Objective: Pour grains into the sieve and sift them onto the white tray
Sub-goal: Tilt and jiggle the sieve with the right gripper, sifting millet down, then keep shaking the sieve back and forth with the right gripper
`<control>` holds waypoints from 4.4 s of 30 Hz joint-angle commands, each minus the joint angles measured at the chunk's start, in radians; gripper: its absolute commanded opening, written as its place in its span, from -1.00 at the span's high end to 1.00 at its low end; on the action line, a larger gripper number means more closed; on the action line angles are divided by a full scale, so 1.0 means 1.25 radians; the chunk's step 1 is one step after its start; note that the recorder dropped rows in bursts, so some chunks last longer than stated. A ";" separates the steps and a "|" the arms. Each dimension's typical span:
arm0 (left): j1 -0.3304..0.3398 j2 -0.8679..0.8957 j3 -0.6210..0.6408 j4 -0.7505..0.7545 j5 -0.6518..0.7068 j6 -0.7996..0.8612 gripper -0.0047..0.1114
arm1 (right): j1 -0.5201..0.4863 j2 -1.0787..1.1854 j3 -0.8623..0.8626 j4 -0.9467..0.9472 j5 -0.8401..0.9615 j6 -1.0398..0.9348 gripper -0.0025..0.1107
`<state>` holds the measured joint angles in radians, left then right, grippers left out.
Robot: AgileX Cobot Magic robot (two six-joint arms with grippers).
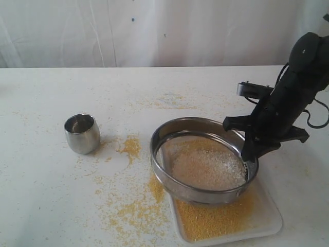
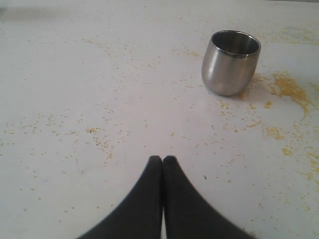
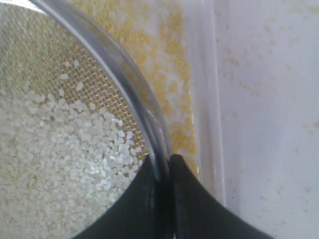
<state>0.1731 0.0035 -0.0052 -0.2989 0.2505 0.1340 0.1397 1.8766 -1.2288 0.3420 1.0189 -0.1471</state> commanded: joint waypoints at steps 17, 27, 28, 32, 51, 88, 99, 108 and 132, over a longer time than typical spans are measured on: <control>-0.005 -0.003 0.004 -0.009 0.002 0.000 0.92 | 0.008 -0.008 0.099 0.015 -0.053 -0.068 0.96; -0.005 -0.003 0.004 -0.009 0.002 0.000 0.92 | 0.008 -0.008 0.099 0.017 -0.065 -0.068 0.96; -0.005 -0.003 0.004 -0.009 0.002 0.000 0.92 | 0.008 -0.008 0.099 0.017 -0.068 -0.068 0.96; -0.005 -0.003 0.004 -0.009 0.002 0.000 0.92 | 0.008 -0.008 0.099 0.017 -0.088 -0.068 0.96; -0.005 -0.003 0.004 -0.007 0.002 0.000 0.92 | 0.008 -0.067 -0.050 -0.021 0.046 -0.067 0.96; -0.005 -0.003 0.004 -0.007 0.002 0.000 0.92 | 0.019 -0.068 0.085 -0.028 -0.195 -0.046 0.96; -0.005 -0.003 0.004 -0.007 0.002 0.000 0.92 | 0.017 -0.081 0.078 -0.034 -0.220 -0.014 0.96; -0.005 -0.003 0.004 -0.005 0.002 0.000 0.92 | 0.016 -0.090 0.090 -0.038 -0.185 0.000 0.96; -0.005 -0.003 0.004 -0.005 0.002 0.000 0.92 | 0.016 -0.128 0.059 -0.027 0.016 0.100 0.96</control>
<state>0.1731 0.0035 -0.0052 -0.2952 0.2505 0.1340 0.1620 1.7380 -1.1521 0.2931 0.8496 -0.0144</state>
